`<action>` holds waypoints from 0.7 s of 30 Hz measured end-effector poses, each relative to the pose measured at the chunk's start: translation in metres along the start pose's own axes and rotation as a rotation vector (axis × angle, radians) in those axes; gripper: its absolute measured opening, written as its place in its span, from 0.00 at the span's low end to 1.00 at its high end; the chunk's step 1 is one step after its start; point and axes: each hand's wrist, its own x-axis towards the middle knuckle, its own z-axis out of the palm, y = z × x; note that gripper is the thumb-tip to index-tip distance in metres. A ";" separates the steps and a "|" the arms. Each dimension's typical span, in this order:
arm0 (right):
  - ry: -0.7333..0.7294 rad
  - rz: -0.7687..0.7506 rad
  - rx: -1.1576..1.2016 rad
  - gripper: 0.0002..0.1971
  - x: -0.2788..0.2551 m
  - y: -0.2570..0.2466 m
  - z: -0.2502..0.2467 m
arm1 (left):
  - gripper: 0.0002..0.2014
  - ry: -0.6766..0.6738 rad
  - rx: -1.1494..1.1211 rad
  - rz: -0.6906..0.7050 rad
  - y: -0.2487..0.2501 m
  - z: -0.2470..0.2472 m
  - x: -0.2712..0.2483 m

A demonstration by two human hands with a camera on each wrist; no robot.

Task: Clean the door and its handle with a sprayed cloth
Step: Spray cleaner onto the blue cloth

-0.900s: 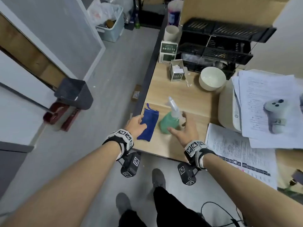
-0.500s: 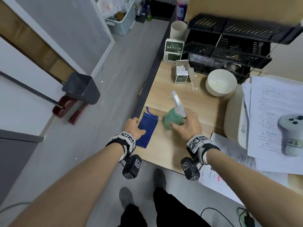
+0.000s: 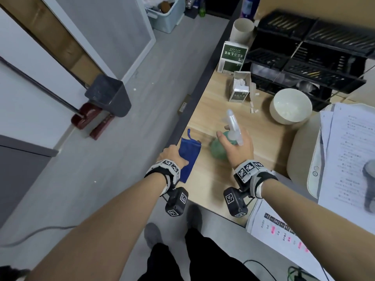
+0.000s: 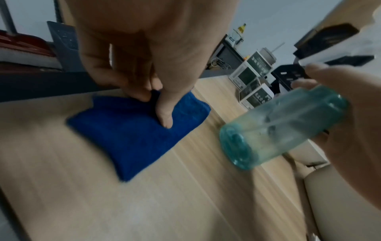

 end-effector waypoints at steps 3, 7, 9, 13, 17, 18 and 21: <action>-0.004 0.006 0.012 0.12 0.001 0.000 0.003 | 0.20 -0.121 -0.124 -0.045 -0.009 -0.003 0.004; -0.013 0.040 0.031 0.18 0.000 -0.003 0.006 | 0.23 -0.162 -0.343 -0.047 -0.024 -0.003 -0.005; -0.039 0.052 0.050 0.23 -0.002 -0.013 0.008 | 0.19 -0.185 -0.437 -0.056 -0.031 -0.011 -0.017; -0.110 -0.010 0.063 0.18 -0.007 -0.038 0.016 | 0.19 -0.232 -0.684 -0.102 -0.053 -0.040 -0.035; -0.157 -0.061 0.129 0.23 -0.016 -0.067 0.038 | 0.25 -0.100 -1.089 -0.144 -0.079 -0.076 -0.048; -0.180 -0.082 0.138 0.22 -0.019 -0.077 0.044 | 0.26 -0.065 -1.165 -0.156 -0.086 -0.087 -0.054; -0.267 -0.169 0.140 0.21 -0.029 -0.107 0.062 | 0.24 0.047 -1.243 -0.143 -0.111 -0.115 -0.073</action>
